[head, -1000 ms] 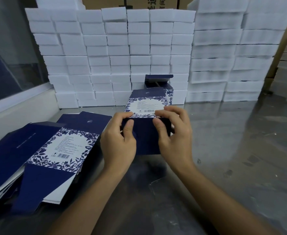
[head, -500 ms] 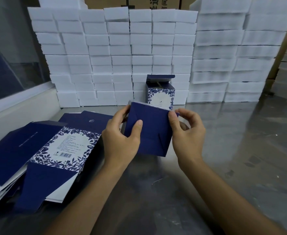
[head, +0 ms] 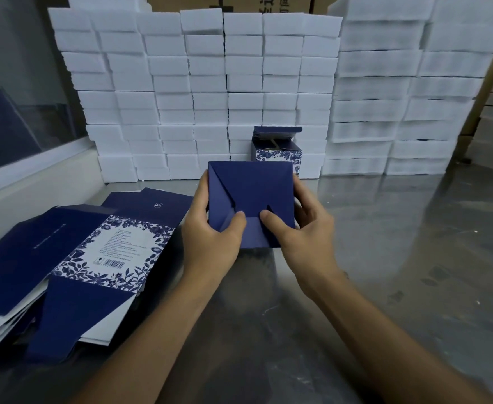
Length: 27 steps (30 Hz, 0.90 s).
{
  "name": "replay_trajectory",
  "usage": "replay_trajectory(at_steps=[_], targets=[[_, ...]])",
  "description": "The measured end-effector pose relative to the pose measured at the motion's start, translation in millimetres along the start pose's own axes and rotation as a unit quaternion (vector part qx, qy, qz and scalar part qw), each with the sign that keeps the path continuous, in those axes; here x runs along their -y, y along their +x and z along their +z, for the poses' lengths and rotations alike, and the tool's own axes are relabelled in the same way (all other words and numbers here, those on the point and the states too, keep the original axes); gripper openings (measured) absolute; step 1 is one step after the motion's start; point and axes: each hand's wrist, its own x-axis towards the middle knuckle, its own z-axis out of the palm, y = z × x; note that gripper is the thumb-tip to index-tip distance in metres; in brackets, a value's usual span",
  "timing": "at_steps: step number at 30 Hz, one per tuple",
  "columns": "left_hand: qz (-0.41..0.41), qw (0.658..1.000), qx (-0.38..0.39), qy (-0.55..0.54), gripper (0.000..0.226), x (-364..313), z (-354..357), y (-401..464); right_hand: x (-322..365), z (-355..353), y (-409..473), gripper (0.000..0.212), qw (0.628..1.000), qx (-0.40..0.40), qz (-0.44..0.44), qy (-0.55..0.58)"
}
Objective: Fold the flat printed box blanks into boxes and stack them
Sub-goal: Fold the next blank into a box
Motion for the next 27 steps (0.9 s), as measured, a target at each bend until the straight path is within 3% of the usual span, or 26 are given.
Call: replay_trajectory(at_steps=[8,13,19,23,25,27], targets=[[0.040,0.998,-0.041,0.011,0.068,3,2,-2,-11,0,0,0.057,0.996,-0.060,-0.038,-0.061],[0.041,0.997,-0.052,0.027,0.065,3,0,-1,-12,0,-1,0.055,0.994,-0.057,-0.044,-0.081],[0.052,0.997,-0.057,0.005,0.048,-6,0,-3,-5,0,-2,0.035,0.997,-0.068,-0.020,-0.027],[0.123,0.991,-0.044,0.024,0.034,-14,-3,-5,3,-1,3,0.023,0.997,-0.070,0.041,-0.006],[0.167,0.983,-0.008,0.078,0.040,-15,-5,-6,3,-2,4,0.028,0.996,-0.073,0.055,-0.020],[0.197,0.971,0.033,0.133,0.040,-13,-6,-7,1,-2,3,0.051,0.992,-0.078,0.094,-0.019]])
